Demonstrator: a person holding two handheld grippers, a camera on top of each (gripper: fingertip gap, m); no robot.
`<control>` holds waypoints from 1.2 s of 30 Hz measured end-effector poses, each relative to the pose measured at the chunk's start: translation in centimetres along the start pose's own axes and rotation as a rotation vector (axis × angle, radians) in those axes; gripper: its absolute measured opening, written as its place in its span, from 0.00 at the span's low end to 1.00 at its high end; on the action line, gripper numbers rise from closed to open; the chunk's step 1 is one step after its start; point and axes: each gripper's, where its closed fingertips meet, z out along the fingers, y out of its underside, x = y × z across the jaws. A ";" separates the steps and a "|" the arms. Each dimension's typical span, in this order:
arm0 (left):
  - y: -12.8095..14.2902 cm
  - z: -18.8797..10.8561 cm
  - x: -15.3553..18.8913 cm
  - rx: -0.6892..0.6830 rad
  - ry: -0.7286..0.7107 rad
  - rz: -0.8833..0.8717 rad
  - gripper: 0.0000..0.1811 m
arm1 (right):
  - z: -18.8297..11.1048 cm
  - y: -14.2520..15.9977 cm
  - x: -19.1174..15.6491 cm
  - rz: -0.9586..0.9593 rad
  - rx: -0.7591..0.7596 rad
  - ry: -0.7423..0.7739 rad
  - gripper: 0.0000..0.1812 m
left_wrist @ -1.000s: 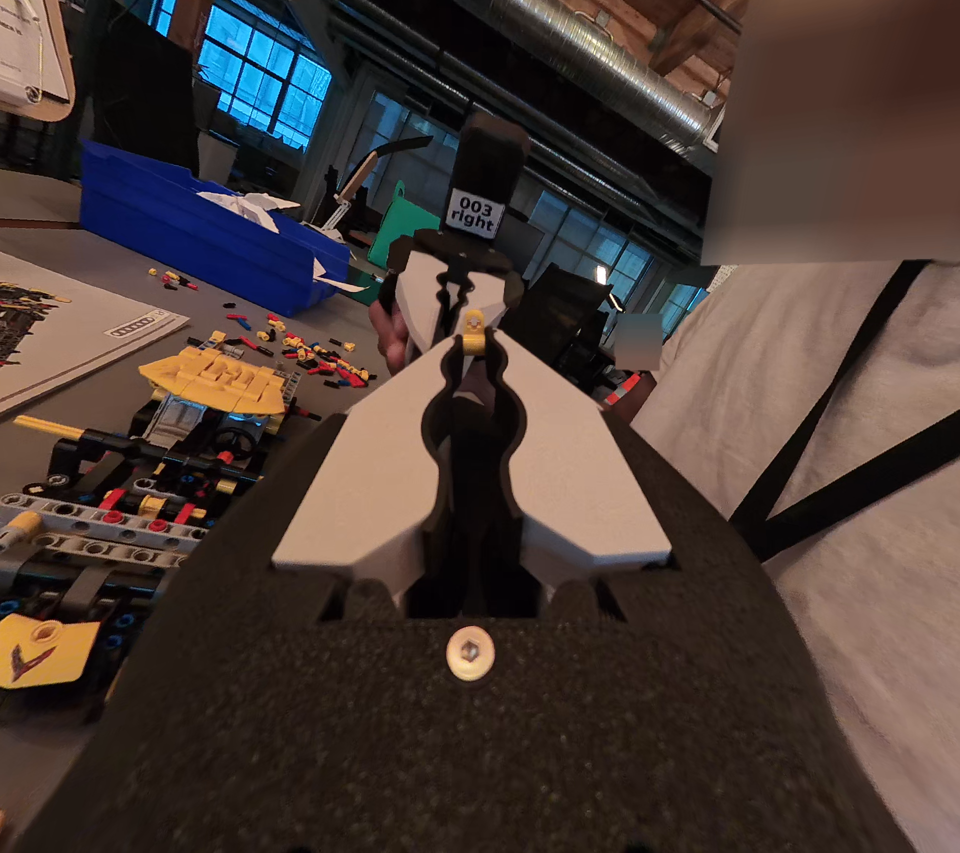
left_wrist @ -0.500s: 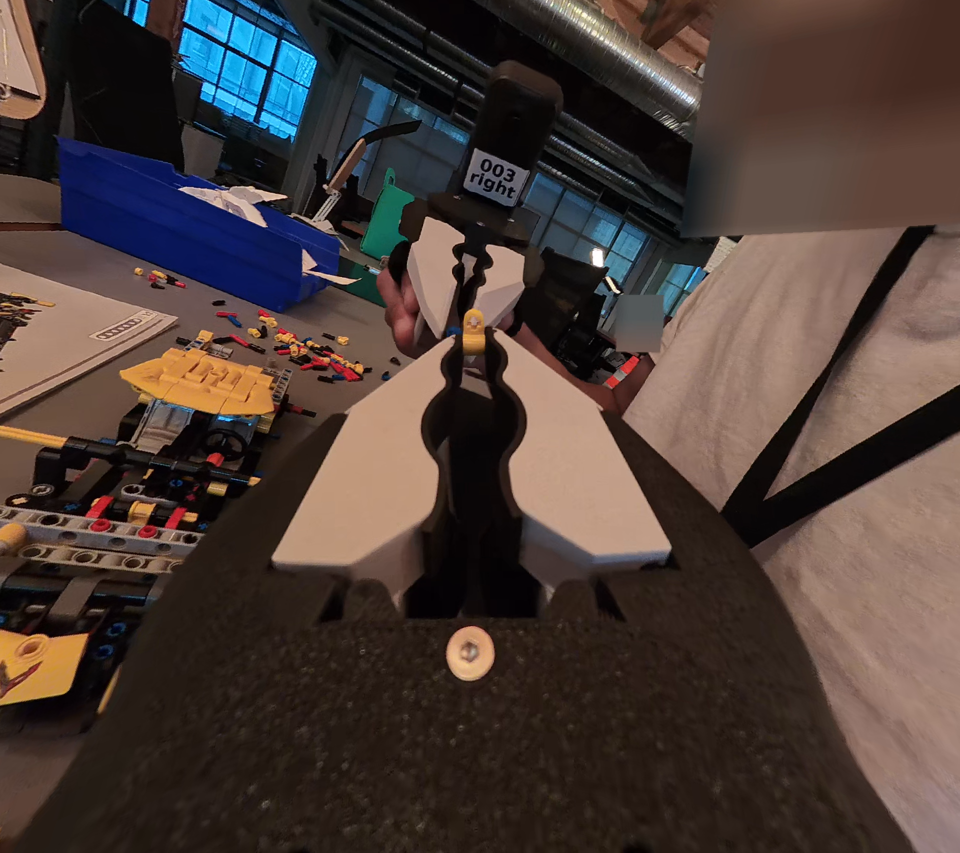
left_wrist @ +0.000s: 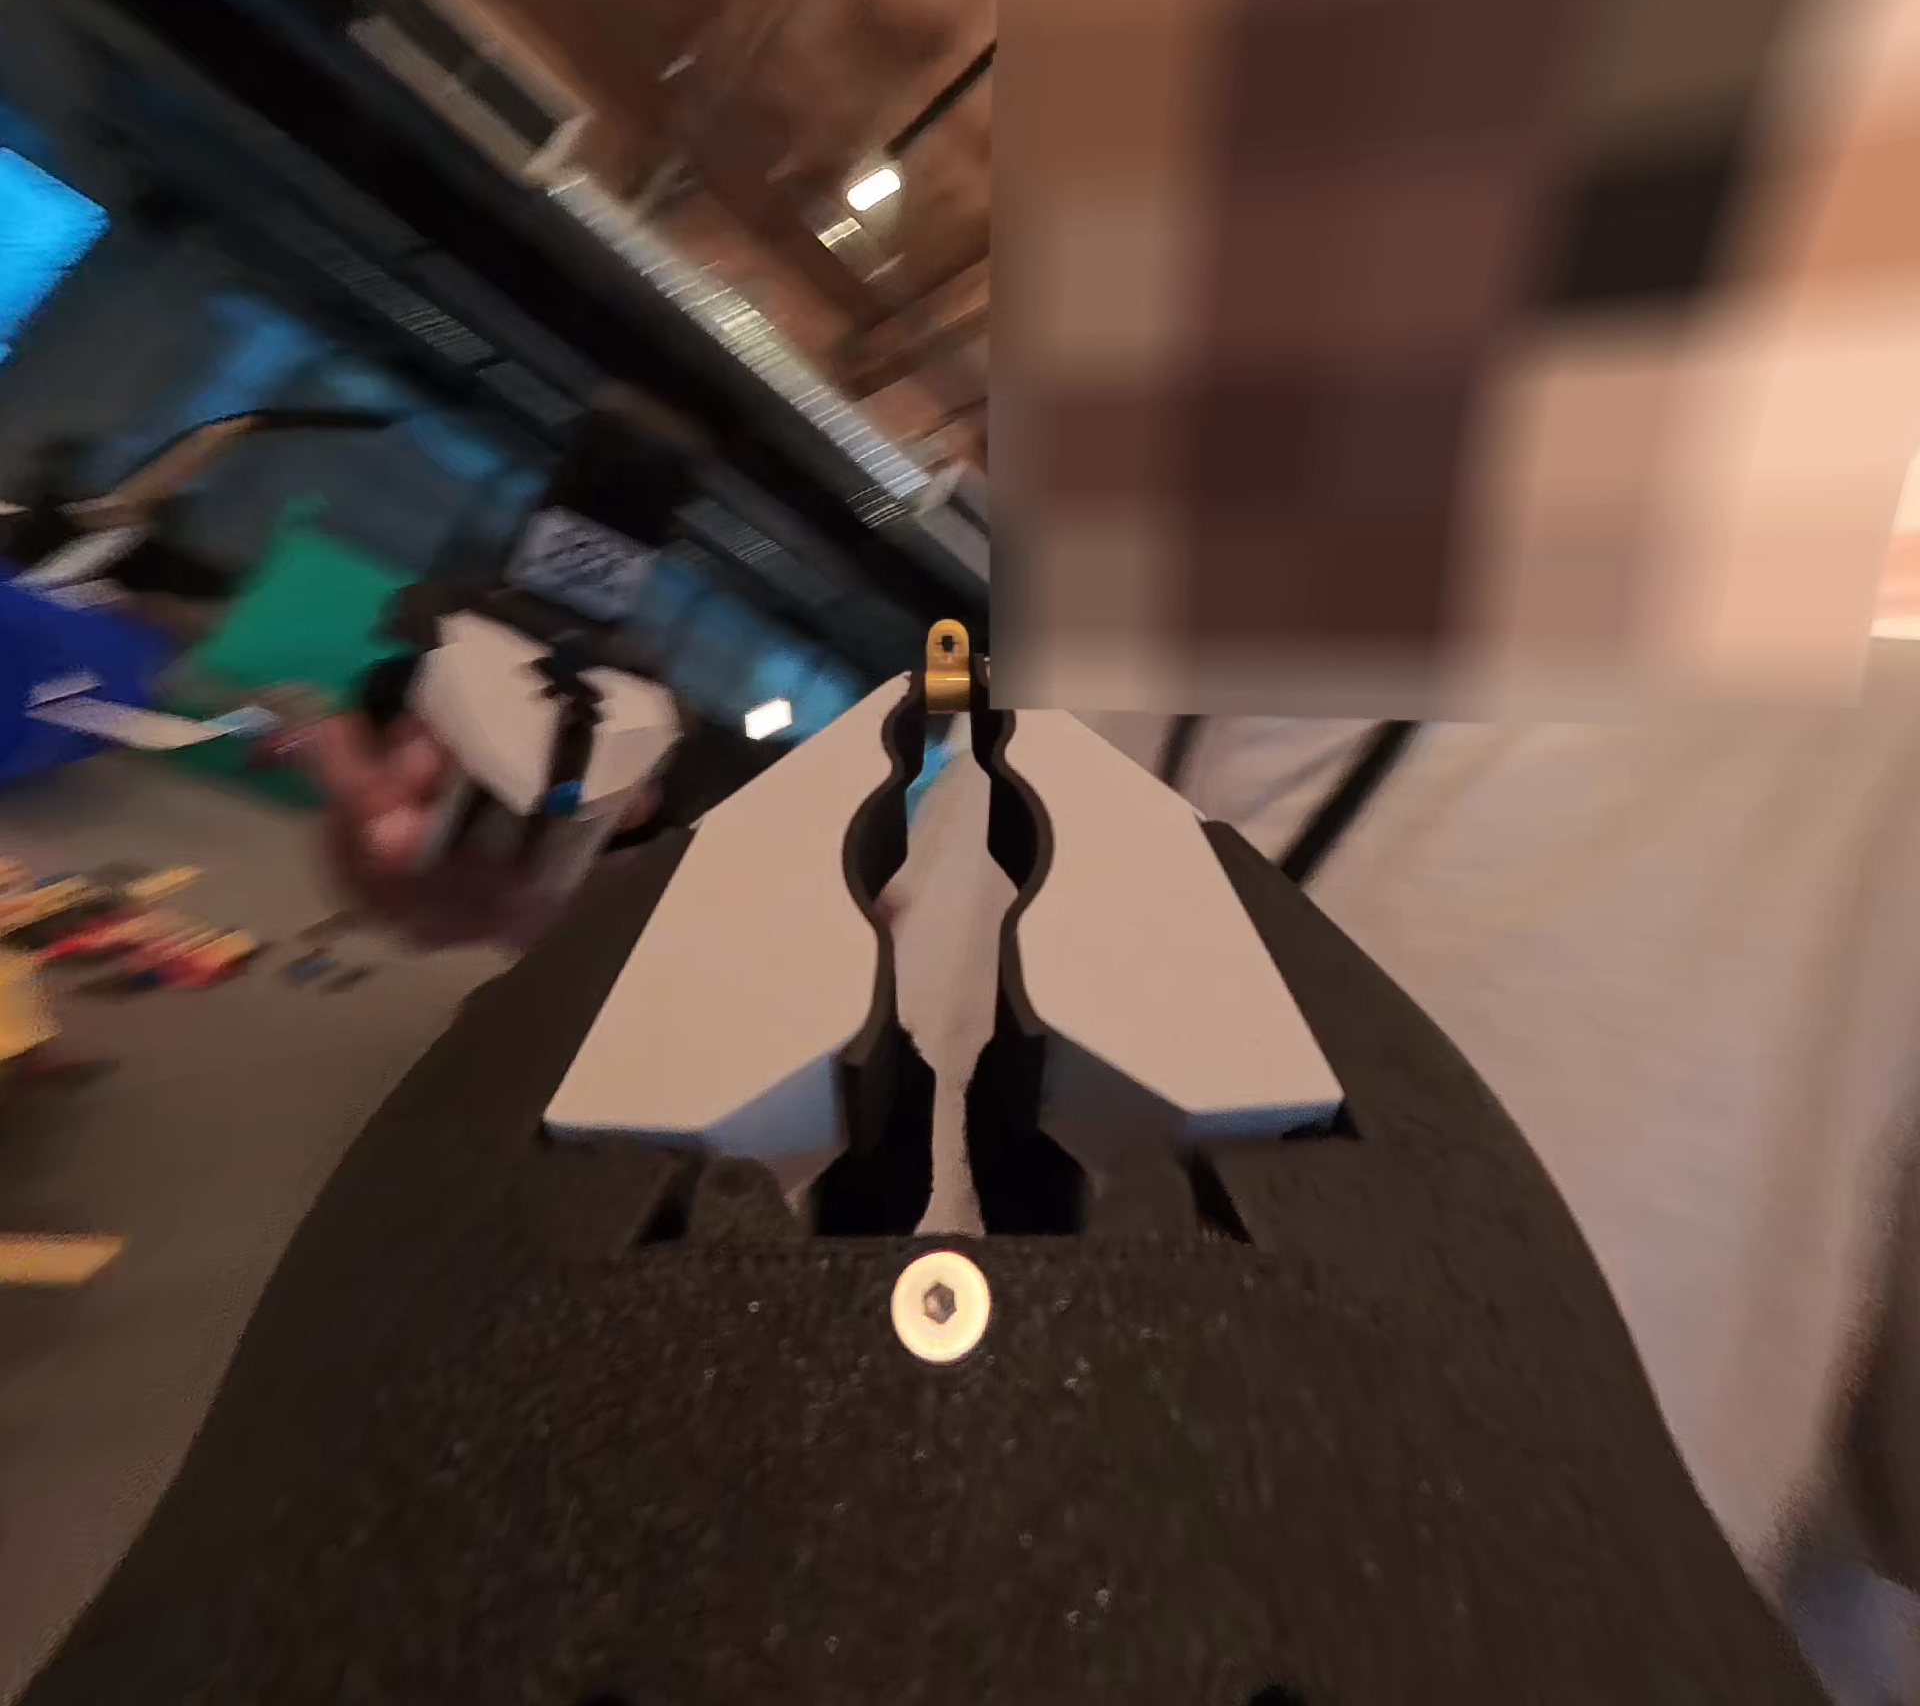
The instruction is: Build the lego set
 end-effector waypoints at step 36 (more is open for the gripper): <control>2.2 -2.7 -7.6 -0.269 -0.504 0.235 0.04 | 2.1 0.2 0.8 -0.047 -0.088 -0.021 0.02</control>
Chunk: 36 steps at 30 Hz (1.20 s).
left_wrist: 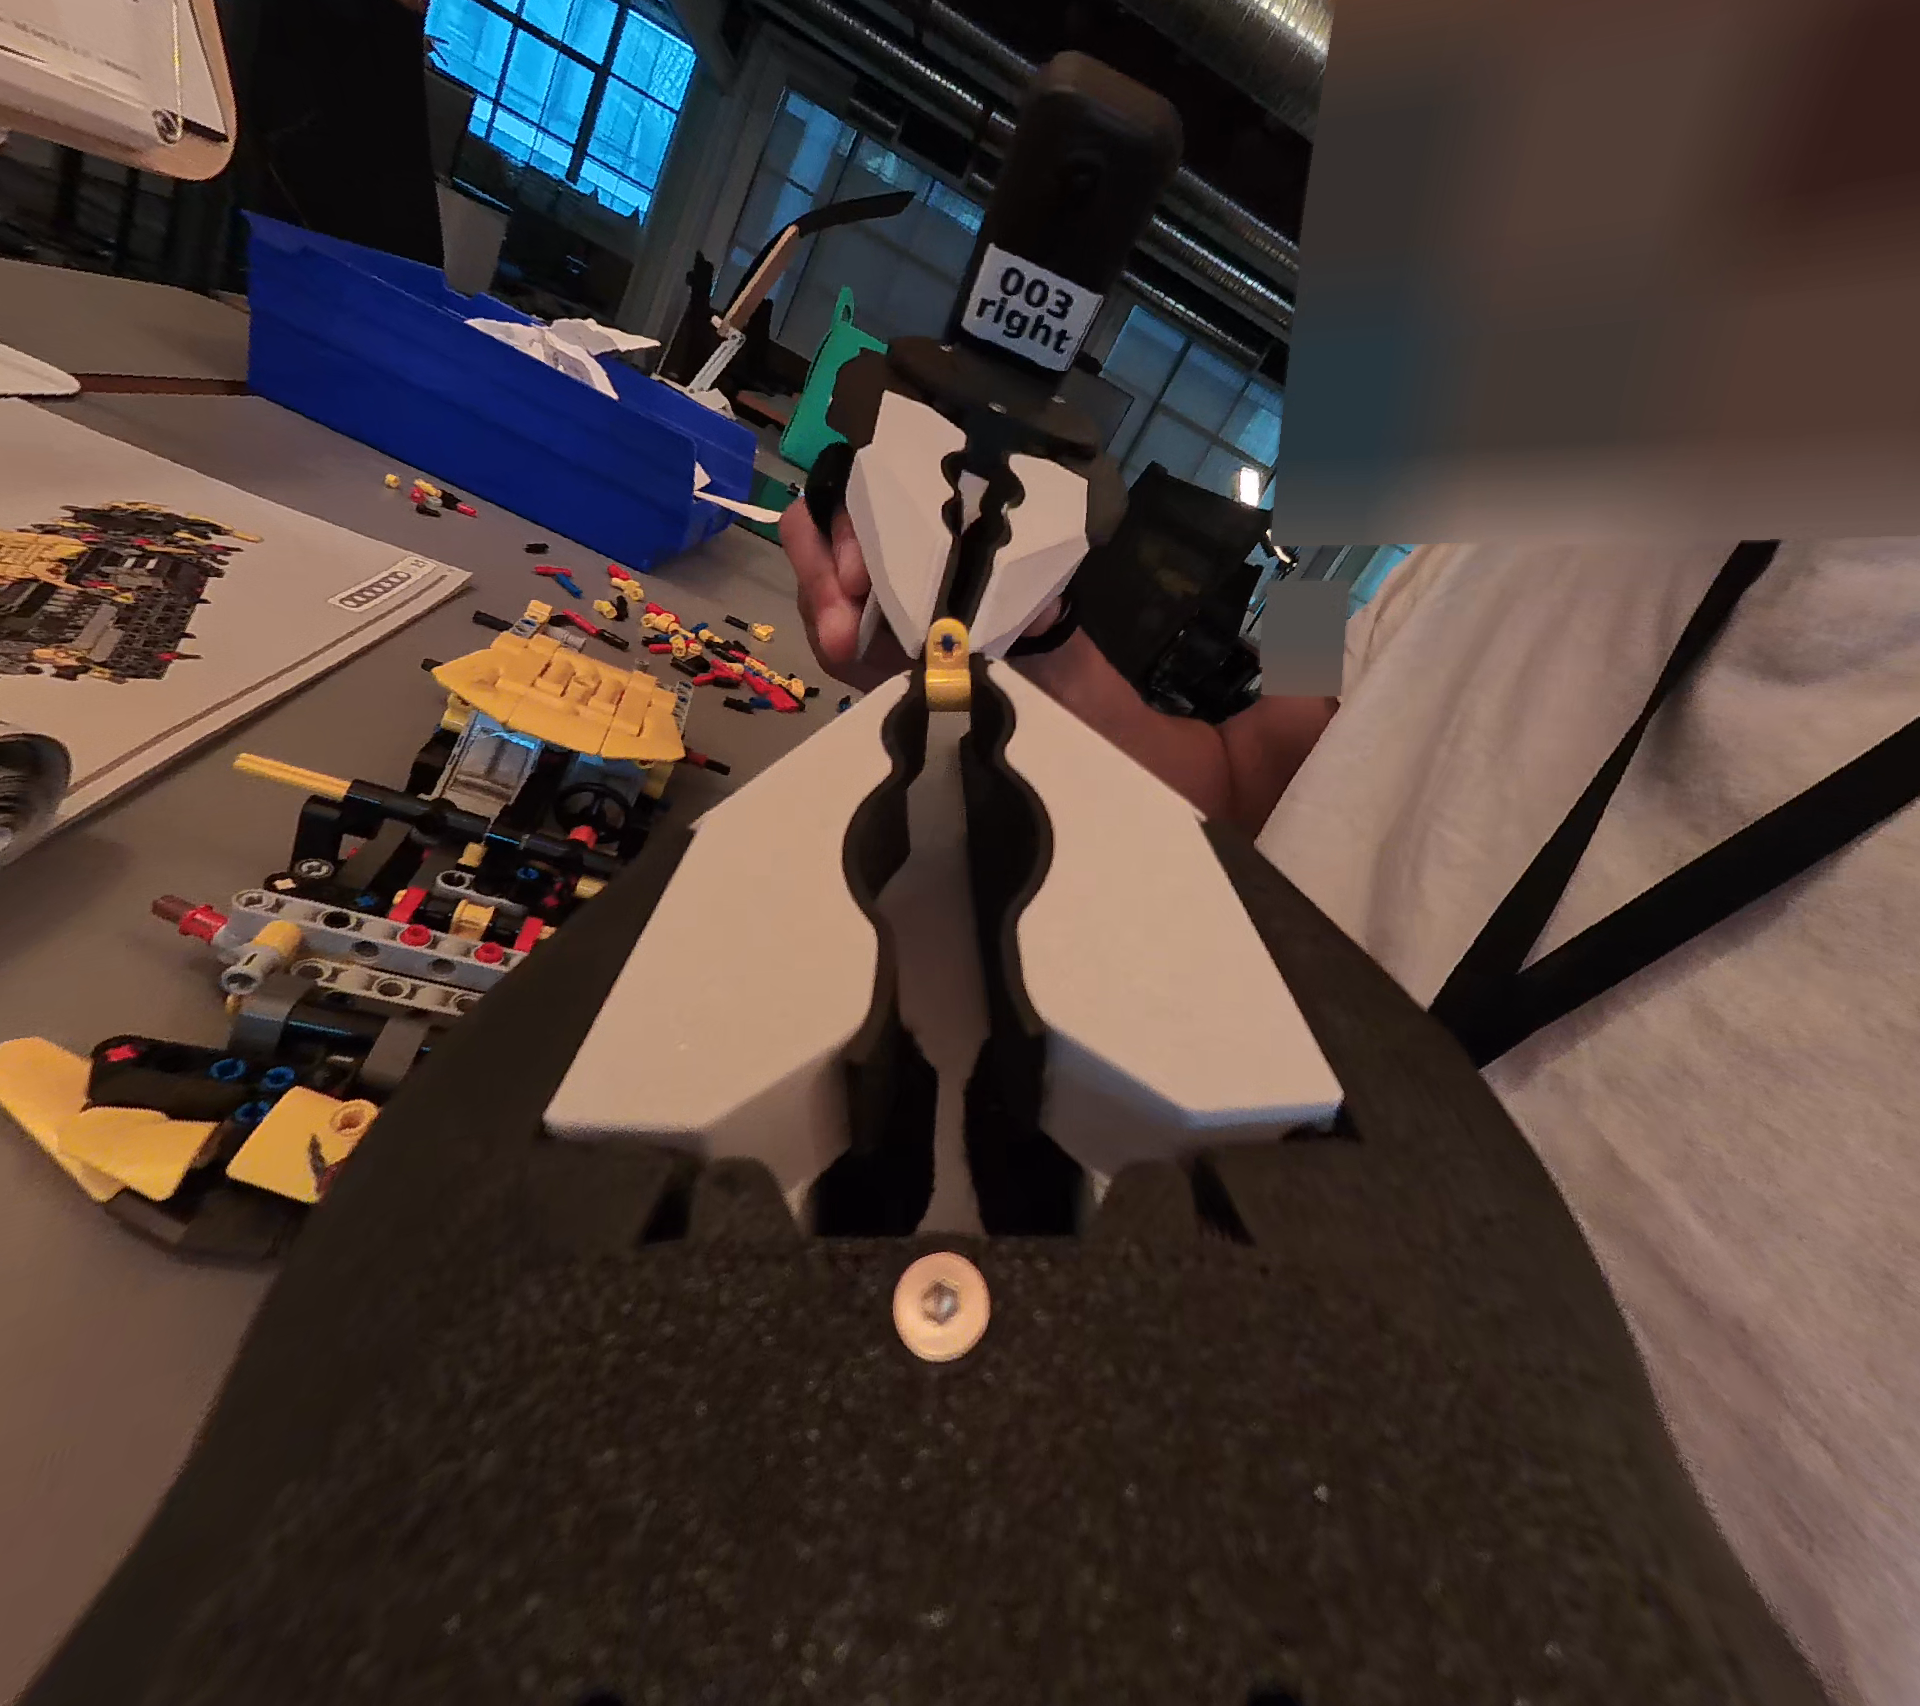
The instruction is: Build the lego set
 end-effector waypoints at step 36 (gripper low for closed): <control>4.3 0.1 -2.3 -0.231 -0.103 -0.048 0.04 | 0.7 4.1 0.9 -0.382 -0.216 0.225 0.02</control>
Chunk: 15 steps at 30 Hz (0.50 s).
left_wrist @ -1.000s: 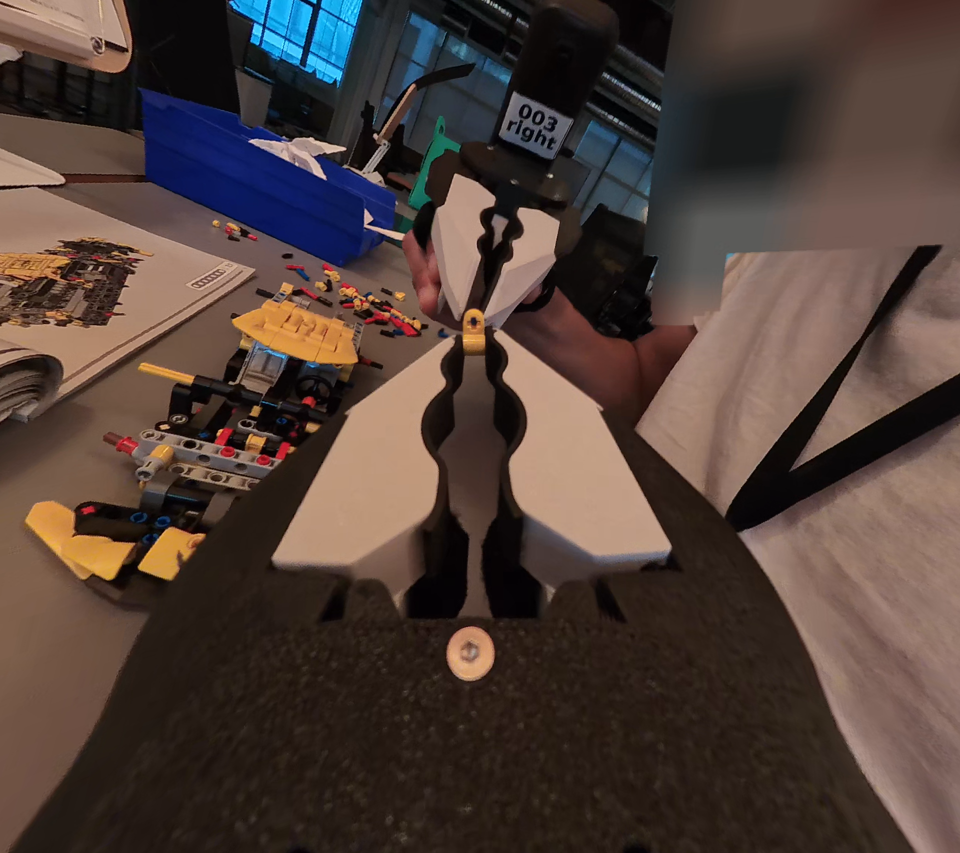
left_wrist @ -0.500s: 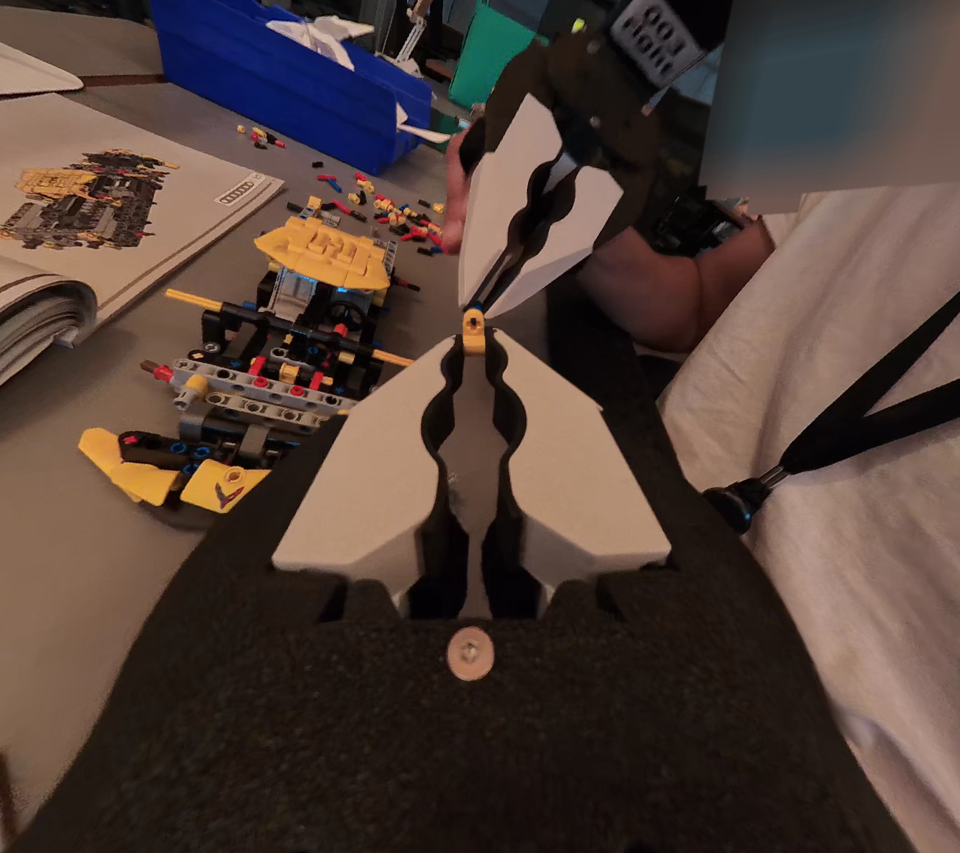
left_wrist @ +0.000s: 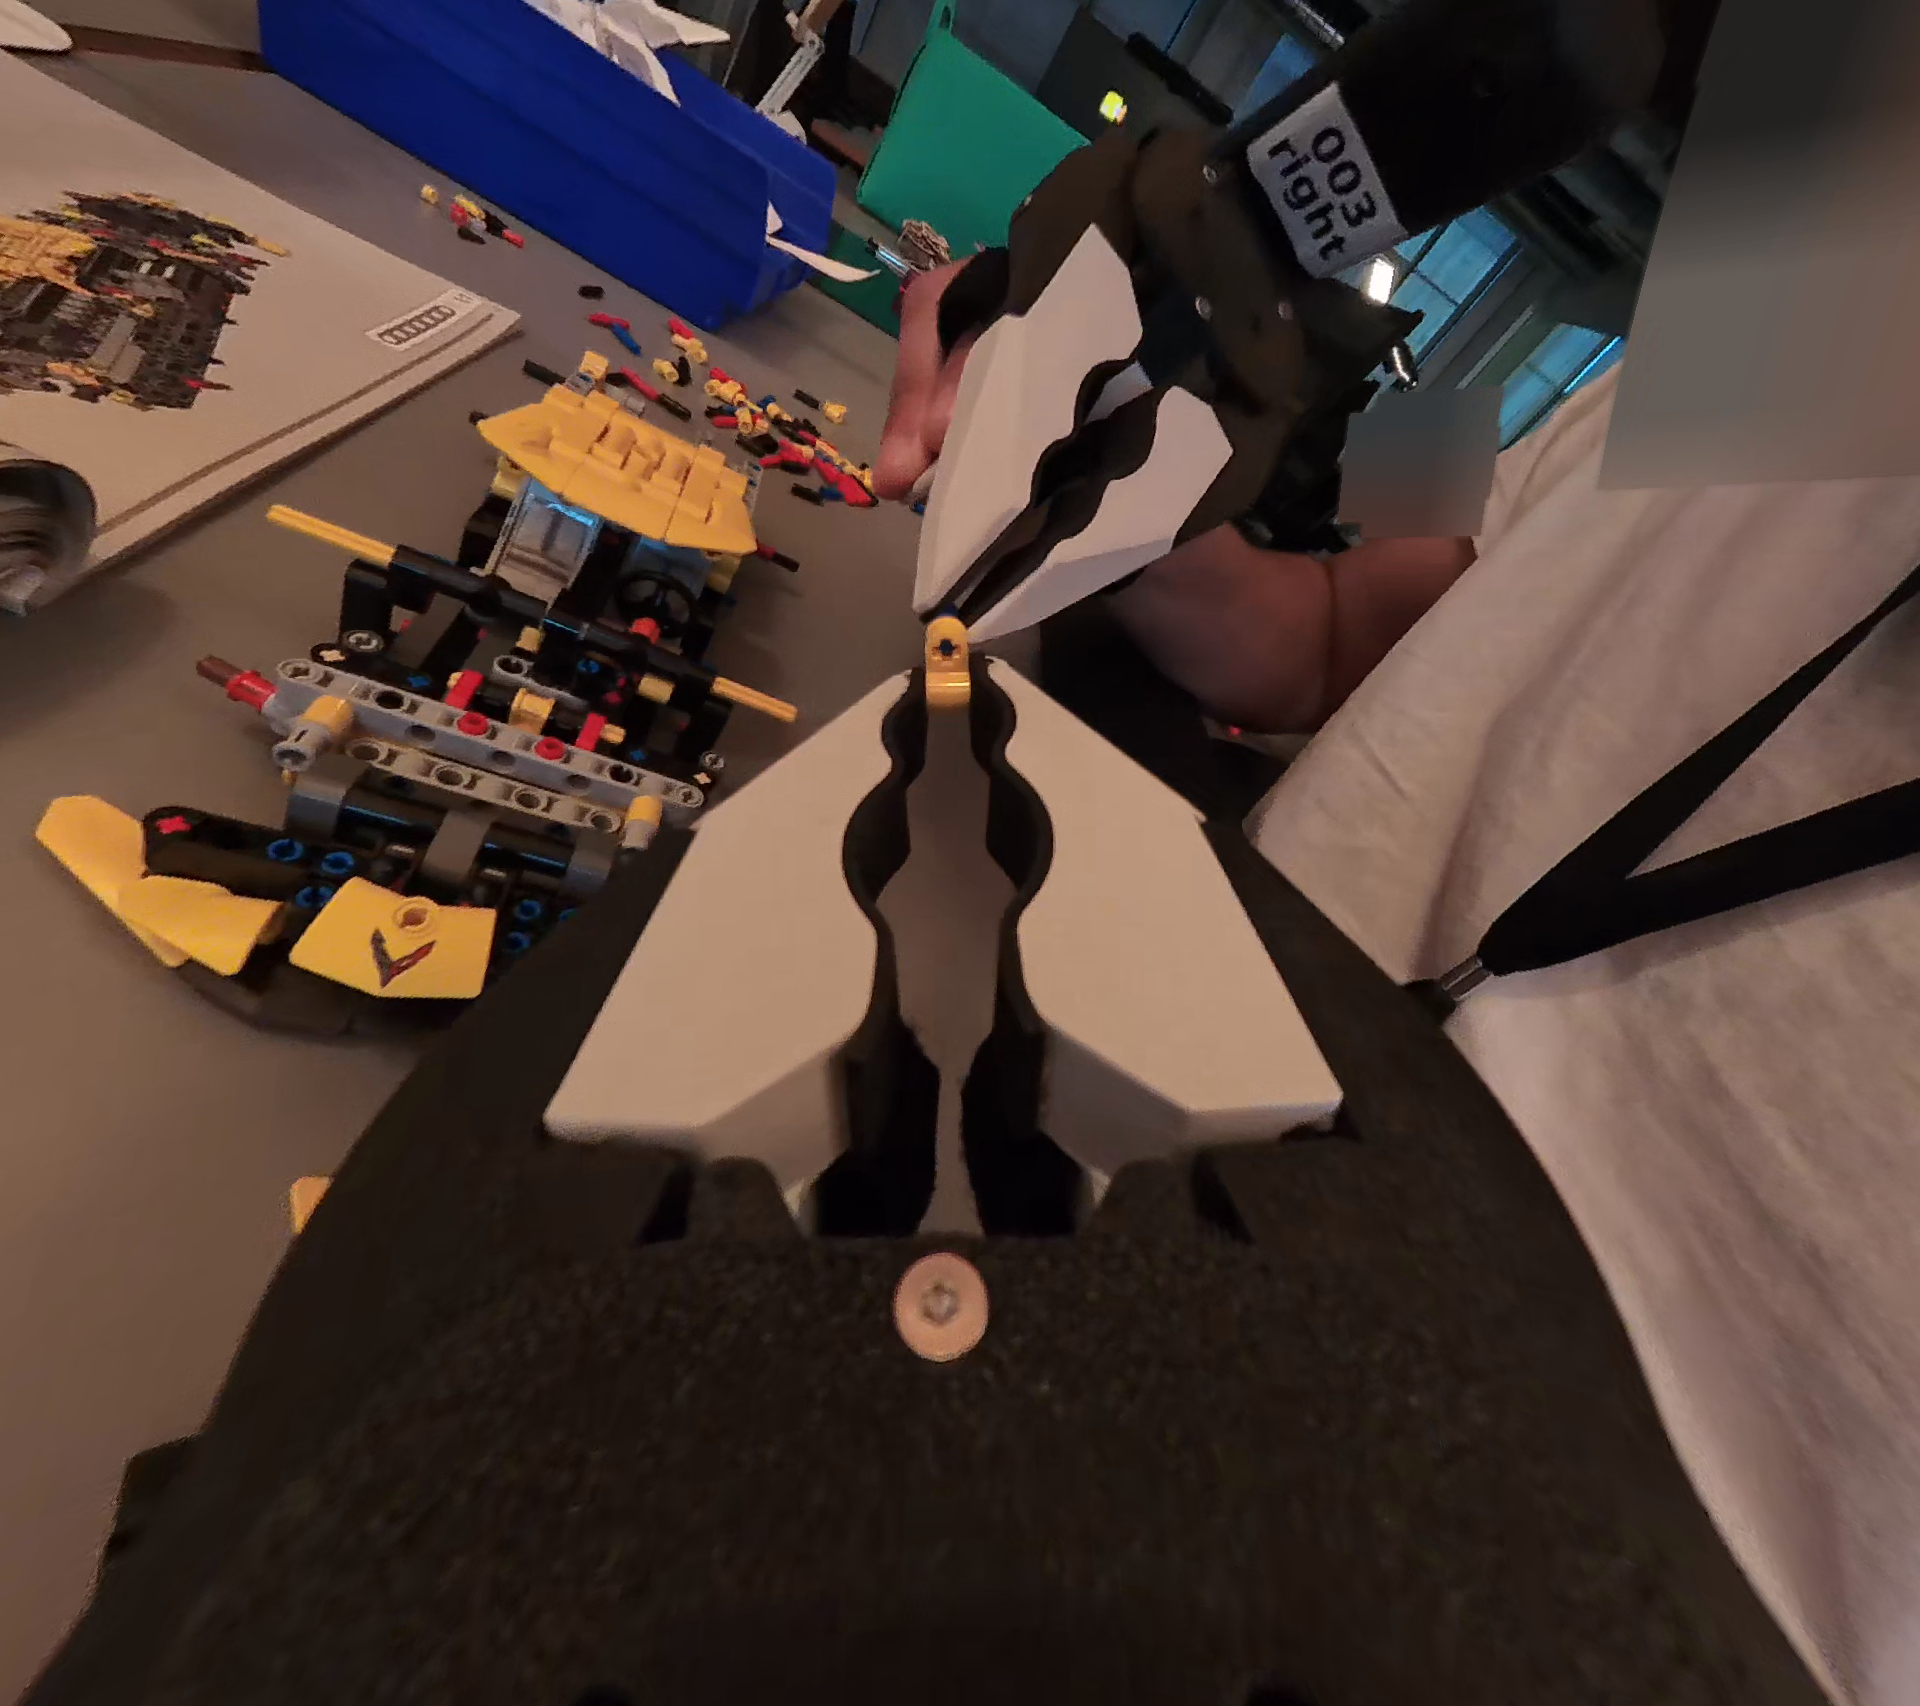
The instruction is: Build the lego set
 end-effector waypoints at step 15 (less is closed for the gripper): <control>-0.3 -0.3 5.6 -0.012 0.392 -0.082 0.04 | -3.3 -3.8 -2.8 0.286 0.411 -0.500 0.15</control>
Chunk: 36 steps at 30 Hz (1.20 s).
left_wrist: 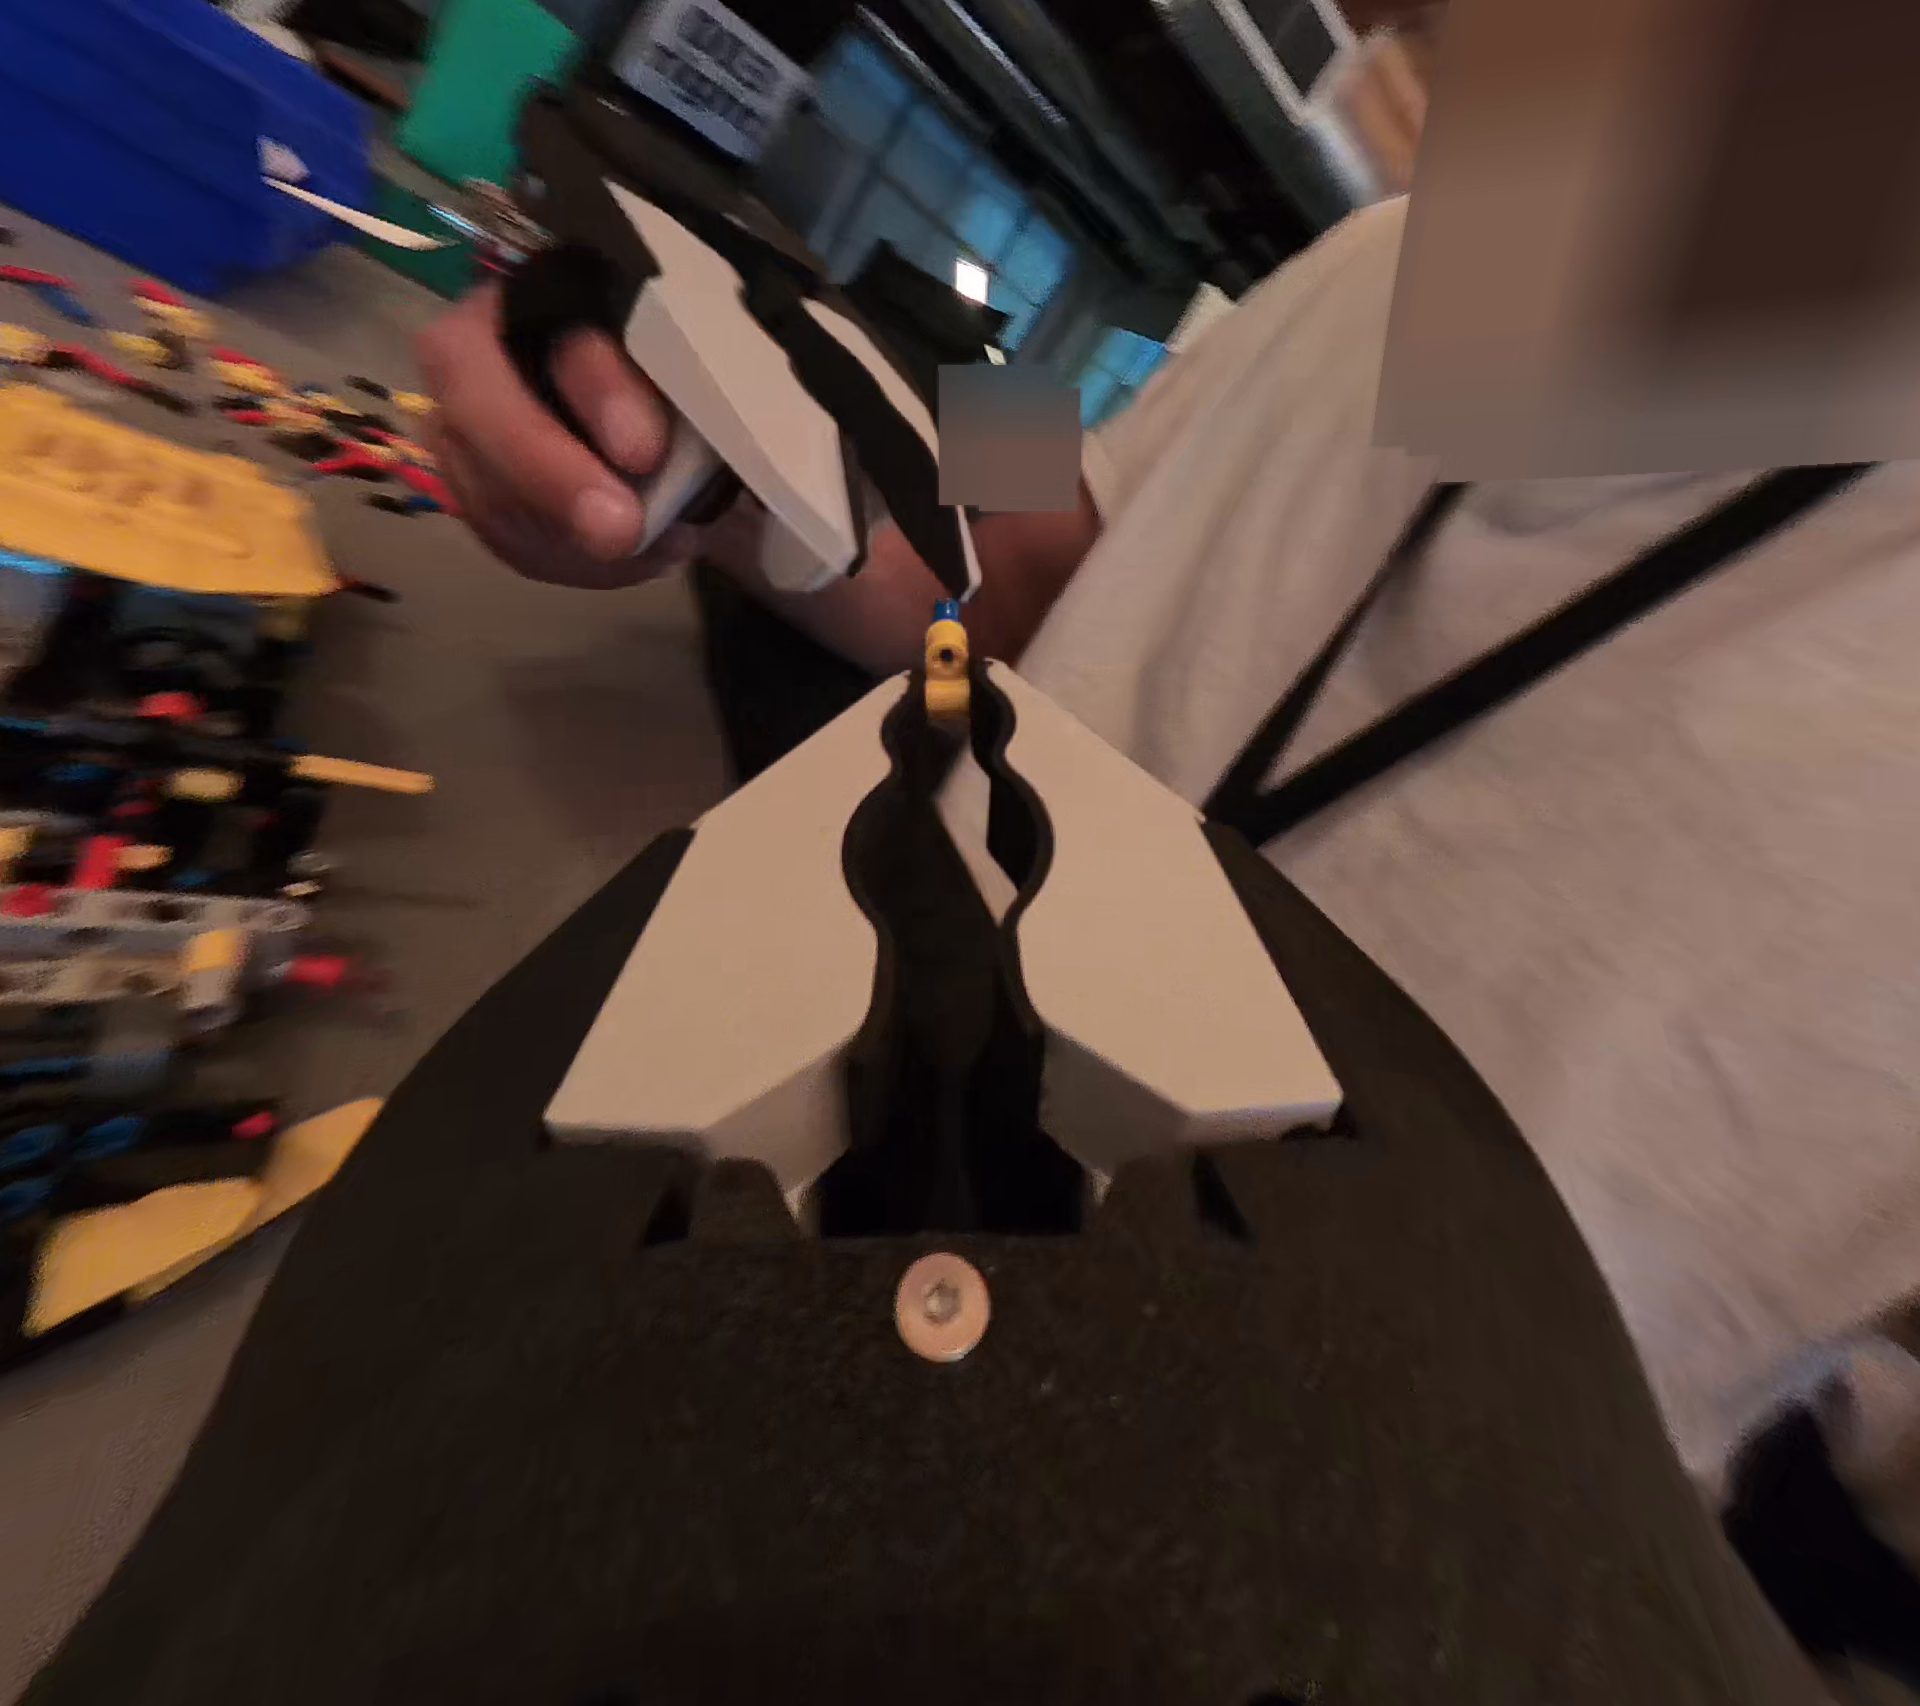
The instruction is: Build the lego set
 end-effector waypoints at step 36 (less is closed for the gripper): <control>1.8 1.7 3.6 -0.123 0.257 -0.028 0.04 | 2.4 -0.4 -4.3 -0.110 -0.094 -0.287 0.09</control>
